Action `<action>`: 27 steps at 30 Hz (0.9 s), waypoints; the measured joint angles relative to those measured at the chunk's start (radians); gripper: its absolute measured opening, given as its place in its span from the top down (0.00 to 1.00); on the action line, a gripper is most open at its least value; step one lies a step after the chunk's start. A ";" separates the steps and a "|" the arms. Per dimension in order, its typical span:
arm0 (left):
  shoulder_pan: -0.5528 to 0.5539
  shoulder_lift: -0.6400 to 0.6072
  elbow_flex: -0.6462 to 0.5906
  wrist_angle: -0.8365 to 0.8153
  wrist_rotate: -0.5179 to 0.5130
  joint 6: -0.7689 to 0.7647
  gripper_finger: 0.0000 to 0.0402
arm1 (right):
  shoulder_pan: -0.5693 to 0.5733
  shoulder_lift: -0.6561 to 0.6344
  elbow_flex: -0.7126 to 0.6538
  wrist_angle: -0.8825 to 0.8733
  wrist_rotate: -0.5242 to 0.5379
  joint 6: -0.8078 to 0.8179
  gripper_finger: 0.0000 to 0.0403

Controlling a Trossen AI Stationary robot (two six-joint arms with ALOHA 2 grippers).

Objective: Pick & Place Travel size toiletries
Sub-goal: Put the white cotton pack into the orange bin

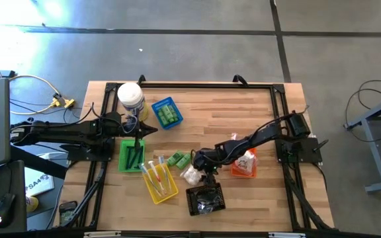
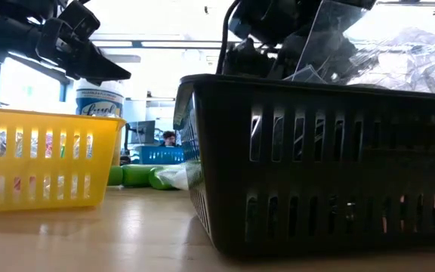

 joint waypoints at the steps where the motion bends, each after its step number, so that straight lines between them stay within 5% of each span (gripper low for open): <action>1: 0.000 0.000 0.000 0.000 0.000 0.000 1.00 | 0.003 0.008 0.000 0.001 -0.001 -0.001 0.36; 9: 0.000 0.000 0.000 -0.001 0.000 0.000 1.00 | 0.004 0.016 0.001 0.010 0.045 -0.025 0.44; 20: 0.000 0.000 0.000 -0.009 -0.001 0.000 1.00 | 0.003 -0.009 0.005 -0.034 0.077 -0.074 0.93; 27: 0.000 0.000 0.000 -0.008 -0.002 0.000 1.00 | 0.003 -0.147 0.012 -0.141 0.169 -0.096 0.85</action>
